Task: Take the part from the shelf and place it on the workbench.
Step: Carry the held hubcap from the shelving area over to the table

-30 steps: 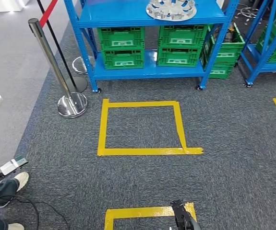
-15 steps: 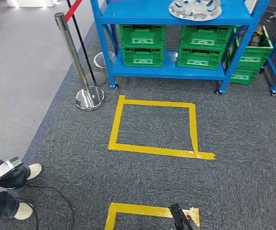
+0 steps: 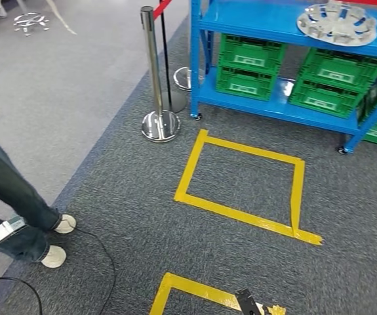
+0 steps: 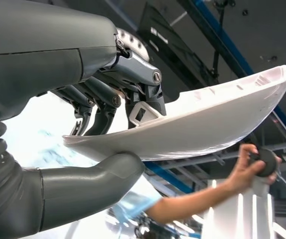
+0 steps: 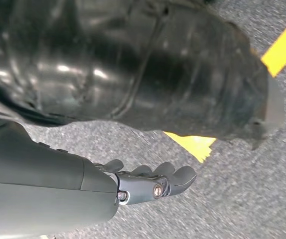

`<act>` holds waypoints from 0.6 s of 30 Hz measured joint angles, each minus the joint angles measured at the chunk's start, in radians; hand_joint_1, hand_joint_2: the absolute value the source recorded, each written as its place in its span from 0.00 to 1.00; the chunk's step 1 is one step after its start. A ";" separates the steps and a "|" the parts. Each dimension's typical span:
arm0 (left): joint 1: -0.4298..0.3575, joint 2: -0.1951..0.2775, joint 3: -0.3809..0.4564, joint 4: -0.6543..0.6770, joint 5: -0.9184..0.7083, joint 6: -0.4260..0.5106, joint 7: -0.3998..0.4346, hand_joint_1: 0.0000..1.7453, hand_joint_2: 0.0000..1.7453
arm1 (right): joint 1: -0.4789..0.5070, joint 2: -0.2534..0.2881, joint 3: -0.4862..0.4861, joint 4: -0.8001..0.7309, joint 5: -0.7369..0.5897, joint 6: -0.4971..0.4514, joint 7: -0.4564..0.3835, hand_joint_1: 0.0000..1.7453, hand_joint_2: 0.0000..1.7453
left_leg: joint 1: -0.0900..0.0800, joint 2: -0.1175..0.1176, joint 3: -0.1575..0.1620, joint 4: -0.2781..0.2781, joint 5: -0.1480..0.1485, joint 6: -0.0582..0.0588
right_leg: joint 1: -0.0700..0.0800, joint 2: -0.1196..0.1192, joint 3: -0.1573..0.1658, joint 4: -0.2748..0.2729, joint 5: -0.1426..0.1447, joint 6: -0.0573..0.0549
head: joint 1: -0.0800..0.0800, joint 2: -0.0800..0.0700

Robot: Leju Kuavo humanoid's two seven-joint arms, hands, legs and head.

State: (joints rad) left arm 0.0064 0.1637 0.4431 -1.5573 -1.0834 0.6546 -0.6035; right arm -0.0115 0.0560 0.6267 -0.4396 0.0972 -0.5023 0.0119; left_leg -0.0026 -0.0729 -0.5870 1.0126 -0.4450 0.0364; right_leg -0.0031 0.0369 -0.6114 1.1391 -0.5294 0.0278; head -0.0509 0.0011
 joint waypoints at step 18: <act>-0.051 -0.053 -0.097 -0.008 -0.081 0.000 0.030 1.00 1.00 | 0.049 -0.025 -0.006 -0.065 -0.054 -0.043 -0.010 0.00 0.00 | 0.007 0.138 -0.009 0.019 -0.011 -0.046 | -0.004 -0.138 0.075 -0.118 0.013 -0.009 | -0.018 0.000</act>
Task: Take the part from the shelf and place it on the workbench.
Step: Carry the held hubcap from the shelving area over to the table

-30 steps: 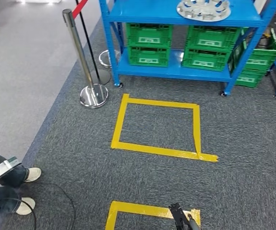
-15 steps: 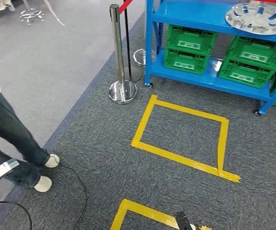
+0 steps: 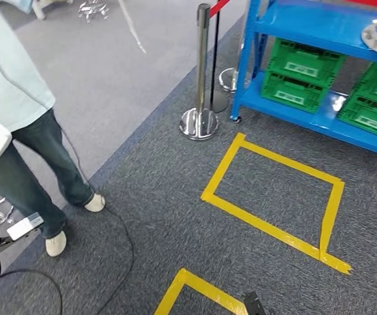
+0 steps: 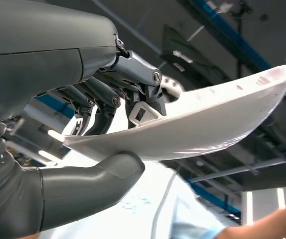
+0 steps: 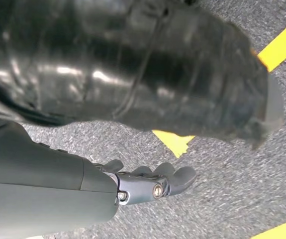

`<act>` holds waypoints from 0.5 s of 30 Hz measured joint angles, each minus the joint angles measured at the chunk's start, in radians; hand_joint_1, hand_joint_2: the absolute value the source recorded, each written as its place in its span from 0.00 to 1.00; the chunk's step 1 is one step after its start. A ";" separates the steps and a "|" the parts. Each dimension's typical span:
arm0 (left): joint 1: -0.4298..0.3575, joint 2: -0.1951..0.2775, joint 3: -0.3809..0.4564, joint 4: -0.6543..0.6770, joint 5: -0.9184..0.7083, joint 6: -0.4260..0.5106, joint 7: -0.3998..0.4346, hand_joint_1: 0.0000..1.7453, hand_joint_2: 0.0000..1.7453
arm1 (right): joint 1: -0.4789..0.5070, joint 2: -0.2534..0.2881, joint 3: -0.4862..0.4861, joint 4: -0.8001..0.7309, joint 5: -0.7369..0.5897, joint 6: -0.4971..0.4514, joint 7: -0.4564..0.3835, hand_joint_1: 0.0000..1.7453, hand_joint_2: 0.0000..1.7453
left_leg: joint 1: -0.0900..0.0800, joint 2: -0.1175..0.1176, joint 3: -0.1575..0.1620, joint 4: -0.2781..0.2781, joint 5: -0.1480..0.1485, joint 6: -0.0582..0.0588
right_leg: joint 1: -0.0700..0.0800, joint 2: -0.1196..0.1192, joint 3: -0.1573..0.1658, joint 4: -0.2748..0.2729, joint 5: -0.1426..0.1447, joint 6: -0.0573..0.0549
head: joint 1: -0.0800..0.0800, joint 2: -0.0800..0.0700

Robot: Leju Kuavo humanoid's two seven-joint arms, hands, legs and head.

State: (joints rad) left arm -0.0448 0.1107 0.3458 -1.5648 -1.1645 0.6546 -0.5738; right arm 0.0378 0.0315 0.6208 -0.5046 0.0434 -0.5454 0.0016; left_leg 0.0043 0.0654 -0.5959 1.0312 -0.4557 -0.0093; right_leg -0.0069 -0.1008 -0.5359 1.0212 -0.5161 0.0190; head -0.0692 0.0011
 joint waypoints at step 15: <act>-0.024 -0.019 -0.081 0.003 -0.060 0.000 0.089 1.00 1.00 | 0.028 -0.017 -0.007 -0.023 -0.025 -0.019 -0.011 0.00 0.00 | 0.001 -0.183 -0.011 -0.007 0.014 0.032 | -0.007 0.183 -0.030 0.007 0.019 0.006 | 0.008 0.000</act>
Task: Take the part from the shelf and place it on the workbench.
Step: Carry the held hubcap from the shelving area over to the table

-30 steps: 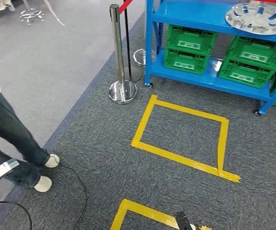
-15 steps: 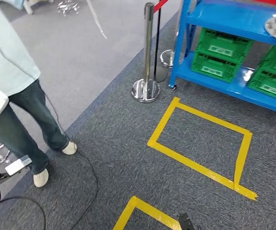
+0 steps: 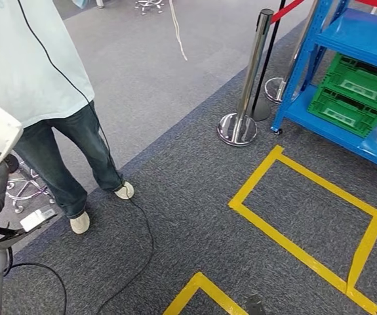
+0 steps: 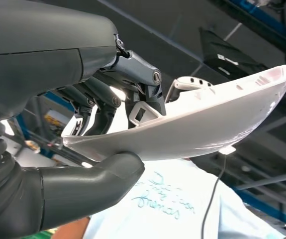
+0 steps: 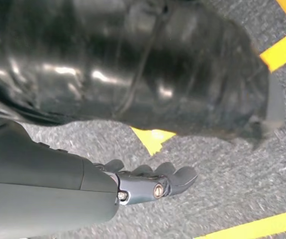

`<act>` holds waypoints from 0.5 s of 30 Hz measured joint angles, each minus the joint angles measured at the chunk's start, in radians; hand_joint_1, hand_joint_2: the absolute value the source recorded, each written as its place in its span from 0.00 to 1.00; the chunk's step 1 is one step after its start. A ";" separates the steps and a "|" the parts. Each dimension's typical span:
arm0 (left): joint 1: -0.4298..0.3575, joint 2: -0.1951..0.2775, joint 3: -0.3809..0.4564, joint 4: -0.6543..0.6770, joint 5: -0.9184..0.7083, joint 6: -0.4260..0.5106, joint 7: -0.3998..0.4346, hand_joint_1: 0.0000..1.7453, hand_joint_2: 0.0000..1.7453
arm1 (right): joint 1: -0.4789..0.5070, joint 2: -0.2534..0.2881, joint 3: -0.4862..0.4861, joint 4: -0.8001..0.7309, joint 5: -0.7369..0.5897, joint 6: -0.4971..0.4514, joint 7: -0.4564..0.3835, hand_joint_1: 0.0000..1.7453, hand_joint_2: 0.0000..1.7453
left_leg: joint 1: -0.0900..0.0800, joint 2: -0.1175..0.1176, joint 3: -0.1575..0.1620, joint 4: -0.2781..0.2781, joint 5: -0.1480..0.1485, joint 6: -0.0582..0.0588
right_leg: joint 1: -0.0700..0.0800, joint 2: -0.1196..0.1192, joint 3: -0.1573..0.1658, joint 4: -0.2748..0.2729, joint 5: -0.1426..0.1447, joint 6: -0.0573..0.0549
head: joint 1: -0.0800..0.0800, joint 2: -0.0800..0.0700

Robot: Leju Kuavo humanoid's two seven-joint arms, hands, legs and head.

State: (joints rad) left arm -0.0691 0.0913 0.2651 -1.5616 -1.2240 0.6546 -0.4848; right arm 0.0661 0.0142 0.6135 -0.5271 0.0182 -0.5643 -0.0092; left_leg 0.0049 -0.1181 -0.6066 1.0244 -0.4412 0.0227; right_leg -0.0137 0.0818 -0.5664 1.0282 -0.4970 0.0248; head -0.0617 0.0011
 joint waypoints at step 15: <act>-0.076 -0.014 -0.174 0.041 -0.094 0.000 0.108 1.00 1.00 | 0.050 -0.028 -0.020 -0.063 -0.031 -0.053 -0.004 0.00 0.00 | -0.009 0.186 0.000 0.002 0.003 -0.024 | 0.005 -0.184 0.046 -0.023 -0.019 -0.005 | -0.020 0.000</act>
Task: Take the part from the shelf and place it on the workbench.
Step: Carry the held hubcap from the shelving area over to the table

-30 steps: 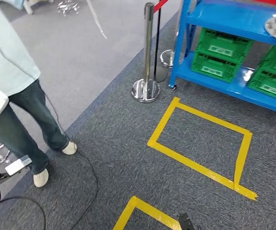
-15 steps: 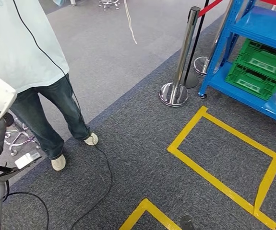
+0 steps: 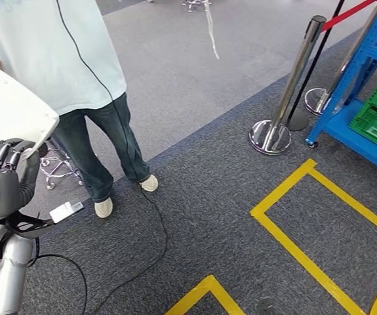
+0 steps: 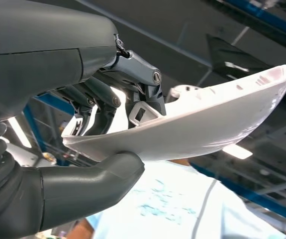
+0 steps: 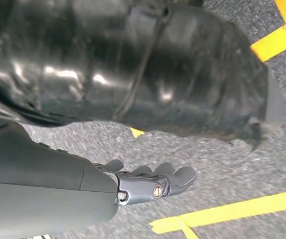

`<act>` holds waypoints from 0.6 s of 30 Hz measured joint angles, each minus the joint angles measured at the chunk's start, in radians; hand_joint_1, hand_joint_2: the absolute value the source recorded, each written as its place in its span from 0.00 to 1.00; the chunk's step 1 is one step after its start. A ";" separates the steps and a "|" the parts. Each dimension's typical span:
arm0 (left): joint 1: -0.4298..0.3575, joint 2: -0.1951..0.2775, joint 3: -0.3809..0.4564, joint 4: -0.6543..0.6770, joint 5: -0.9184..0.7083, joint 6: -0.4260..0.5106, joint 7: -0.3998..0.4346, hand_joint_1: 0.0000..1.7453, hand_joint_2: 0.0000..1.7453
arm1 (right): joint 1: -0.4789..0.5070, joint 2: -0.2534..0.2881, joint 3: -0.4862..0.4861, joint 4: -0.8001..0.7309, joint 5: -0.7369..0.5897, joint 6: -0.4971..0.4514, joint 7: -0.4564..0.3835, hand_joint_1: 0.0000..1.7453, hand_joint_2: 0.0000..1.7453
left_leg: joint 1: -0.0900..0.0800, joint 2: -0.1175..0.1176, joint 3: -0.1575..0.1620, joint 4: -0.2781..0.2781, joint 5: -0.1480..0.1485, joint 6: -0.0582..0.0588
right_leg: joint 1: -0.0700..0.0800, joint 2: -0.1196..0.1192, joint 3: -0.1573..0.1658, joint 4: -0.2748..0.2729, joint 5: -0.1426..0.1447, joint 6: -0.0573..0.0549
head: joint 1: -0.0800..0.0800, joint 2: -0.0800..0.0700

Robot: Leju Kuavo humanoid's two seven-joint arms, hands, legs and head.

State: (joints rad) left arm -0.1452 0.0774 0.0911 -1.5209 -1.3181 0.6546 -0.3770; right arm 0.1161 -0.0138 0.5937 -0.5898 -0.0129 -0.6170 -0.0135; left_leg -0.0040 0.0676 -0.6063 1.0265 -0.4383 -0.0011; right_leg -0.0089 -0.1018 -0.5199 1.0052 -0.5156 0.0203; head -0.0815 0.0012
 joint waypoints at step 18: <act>-0.017 -0.002 -0.042 0.019 -0.002 0.000 0.008 1.00 1.00 | 0.007 -0.017 -0.011 0.002 -0.001 -0.002 -0.002 0.00 0.00 | 0.009 -0.215 -0.012 -0.004 0.001 0.015 | -0.008 0.178 -0.043 0.014 0.024 0.006 | 0.010 0.000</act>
State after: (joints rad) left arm -0.1618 0.0750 0.0494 -1.5018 -1.3198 0.6546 -0.3687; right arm 0.1227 -0.0312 0.5826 -0.5880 -0.0134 -0.6194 -0.0152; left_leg 0.0051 -0.1475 -0.6180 1.0229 -0.4374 0.0137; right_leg -0.0171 0.0763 -0.5628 1.0193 -0.4920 0.0266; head -0.0717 0.0012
